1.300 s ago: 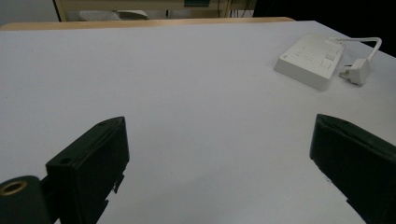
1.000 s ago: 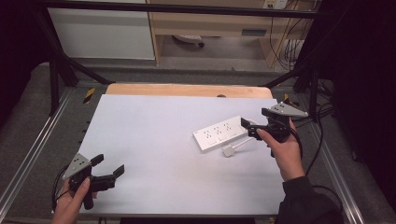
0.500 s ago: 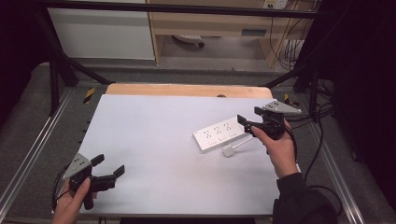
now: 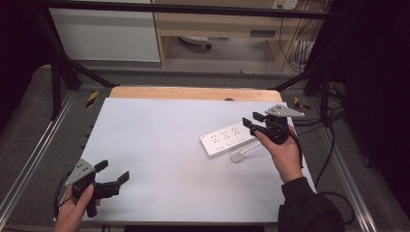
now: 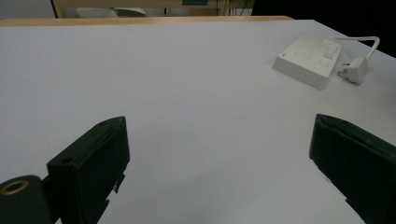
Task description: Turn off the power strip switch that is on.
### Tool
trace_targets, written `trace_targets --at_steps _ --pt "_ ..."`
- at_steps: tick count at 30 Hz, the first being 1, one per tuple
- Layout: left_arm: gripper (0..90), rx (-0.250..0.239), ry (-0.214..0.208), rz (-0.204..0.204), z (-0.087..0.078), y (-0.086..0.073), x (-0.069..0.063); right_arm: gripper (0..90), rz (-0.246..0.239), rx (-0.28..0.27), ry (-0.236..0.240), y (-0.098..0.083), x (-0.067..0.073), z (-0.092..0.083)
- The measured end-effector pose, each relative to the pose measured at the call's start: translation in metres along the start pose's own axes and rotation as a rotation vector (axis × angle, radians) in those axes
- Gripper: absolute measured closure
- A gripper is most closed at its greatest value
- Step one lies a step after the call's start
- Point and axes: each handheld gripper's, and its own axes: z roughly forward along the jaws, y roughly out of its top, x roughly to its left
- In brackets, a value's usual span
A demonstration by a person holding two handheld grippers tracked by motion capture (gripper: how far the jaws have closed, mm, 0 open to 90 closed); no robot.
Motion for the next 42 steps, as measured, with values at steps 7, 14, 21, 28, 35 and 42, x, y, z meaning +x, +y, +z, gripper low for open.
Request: trace_targets --at_steps 7,14,21,28,35,42 --pt "4.9 0.002 -0.004 0.005 0.0 0.0 0.0 62.8 -0.004 0.016 0.012 0.0 0.001 0.003" --pt "4.9 0.005 -0.005 0.009 0.0 0.0 -0.001 73.3 0.005 0.042 0.008 -0.001 0.001 0.007" --pt "4.9 0.008 -0.003 0.012 0.0 0.0 0.0 83.6 0.008 0.079 0.018 -0.006 0.001 0.014" --pt "4.9 0.009 -0.005 0.011 0.001 0.0 -0.001 89.3 0.021 0.082 0.026 -0.013 0.002 0.018" --pt "4.9 0.01 -0.004 0.011 0.001 0.0 -0.001 90.0 0.024 0.095 0.033 -0.02 0.001 0.024" --pt "5.0 0.009 -0.004 0.015 0.0 0.0 -0.001 90.0 0.024 0.1 0.031 -0.023 0.003 0.03"
